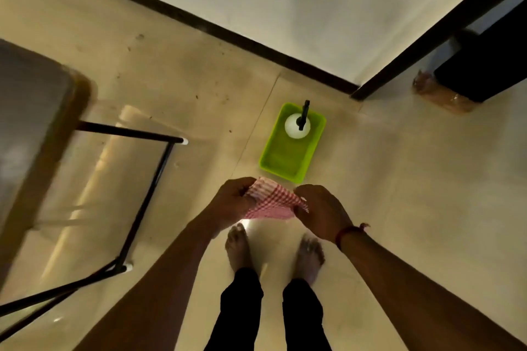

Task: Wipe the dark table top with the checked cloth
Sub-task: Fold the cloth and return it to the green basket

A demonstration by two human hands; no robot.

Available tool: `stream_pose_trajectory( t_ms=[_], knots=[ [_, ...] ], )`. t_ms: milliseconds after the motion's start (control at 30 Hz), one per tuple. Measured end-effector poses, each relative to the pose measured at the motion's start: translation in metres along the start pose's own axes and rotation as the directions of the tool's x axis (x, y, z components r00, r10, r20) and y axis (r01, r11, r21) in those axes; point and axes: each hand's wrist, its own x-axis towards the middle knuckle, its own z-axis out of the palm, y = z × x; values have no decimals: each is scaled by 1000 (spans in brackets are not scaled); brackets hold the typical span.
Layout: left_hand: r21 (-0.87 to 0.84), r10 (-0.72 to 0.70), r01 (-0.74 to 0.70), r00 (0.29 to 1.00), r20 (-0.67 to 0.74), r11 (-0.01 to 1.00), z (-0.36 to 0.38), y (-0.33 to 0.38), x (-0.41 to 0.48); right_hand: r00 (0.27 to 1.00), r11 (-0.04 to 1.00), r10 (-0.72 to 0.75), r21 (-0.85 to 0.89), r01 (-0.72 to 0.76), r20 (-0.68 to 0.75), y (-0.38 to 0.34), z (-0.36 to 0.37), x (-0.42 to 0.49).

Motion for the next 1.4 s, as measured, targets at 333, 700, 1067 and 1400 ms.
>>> stream_pose_trajectory(
  t_ms=[333,700,1067,1400],
  knots=[
    [591,-40,61,998,-49,804,19,-86,145,956,941,293,176,-288,1,102,74,69],
    [716,111,9,986,-121,698,16,-91,256,911,912,380,226,-341,-158,153,75,157],
    [837,449,-240,894,-7,491,47,-109,257,937,992,86,-58,-112,-337,139,102,160],
    [941,46,-336,941,335,26,65,-150,272,988,838,123,-544,-53,93,153,162,166]
  ],
)
